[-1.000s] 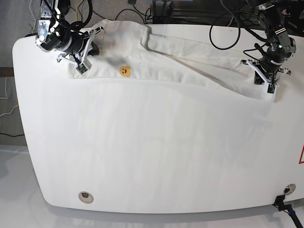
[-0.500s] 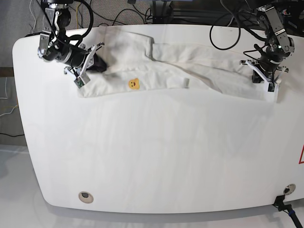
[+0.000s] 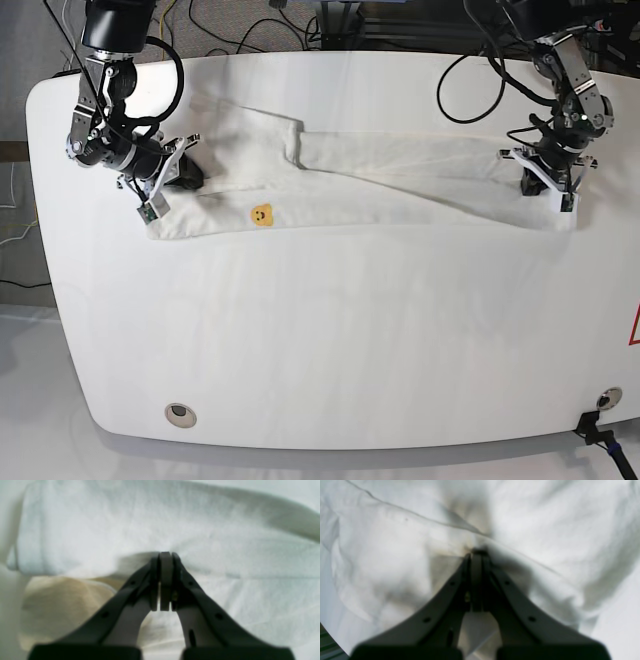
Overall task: Fold the T-shirt properly
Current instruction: 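Grip the folded edge with both grippers and slide the shirt away from the robot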
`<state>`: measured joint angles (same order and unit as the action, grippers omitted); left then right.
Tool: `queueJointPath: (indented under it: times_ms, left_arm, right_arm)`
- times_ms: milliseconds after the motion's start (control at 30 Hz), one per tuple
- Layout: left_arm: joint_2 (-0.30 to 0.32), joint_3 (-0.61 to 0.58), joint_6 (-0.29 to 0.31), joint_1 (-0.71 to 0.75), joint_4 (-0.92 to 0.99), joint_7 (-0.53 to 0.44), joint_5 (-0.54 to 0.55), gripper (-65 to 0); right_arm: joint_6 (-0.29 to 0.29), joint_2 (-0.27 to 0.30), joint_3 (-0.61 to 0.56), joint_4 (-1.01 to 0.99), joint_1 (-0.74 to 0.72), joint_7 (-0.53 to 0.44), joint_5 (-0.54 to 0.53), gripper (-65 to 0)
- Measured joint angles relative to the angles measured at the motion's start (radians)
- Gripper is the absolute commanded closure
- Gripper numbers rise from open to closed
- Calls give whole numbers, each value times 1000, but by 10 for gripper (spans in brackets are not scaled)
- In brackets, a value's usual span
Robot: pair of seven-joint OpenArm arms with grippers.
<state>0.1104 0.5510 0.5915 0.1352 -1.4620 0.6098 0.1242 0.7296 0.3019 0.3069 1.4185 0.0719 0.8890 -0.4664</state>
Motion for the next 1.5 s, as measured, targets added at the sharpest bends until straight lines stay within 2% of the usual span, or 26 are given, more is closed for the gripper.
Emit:
queueJointPath:
  times_ms: [233,300,567,700,767,900,967,1067,1233,1367,1500]
  left_arm:
    - [-4,1,1,3,-13,5,1,0]
    - [-5,-1,8,29,-53,30,-11,0]
    - [-4,17,15,87,-94,24,5,0]
    - [-4,37,11,90,-135,58,-29,0]
    - [-4,40,8,92,-161,62,-38,0]
    - [-4,40,8,69,-198,68,-37,0]
    - [-2,39,9,54,-202,85,-33,0]
    - [-4,39,9,33,-201,128,-34,0]
    - [9,41,11,36,-259,138,-35,0]
    - [10,41,11,34,-298,132,-28,0]
    - [10,41,11,36,-334,138,-38,0]
  right_arm:
    - [-1,-1,-1,20,-7,16,19,0]
    - [-12,-3,-1,35,-8,31,34,0]
    - [-11,-3,-1,35,-8,31,33,0]
    - [-12,-3,-1,39,-8,32,34,0]
    - [-21,-3,-1,74,-6,56,50,0]
    - [-31,-3,1,173,3,169,103,0]
    - [-33,-5,3,227,10,183,100,0]
    - [-34,-28,3,286,2,230,101,0]
    - [-33,-76,4,406,3,308,104,0]
    - [-31,-129,0,472,10,309,101,0]
    - [-31,-143,-1,480,10,309,99,0]
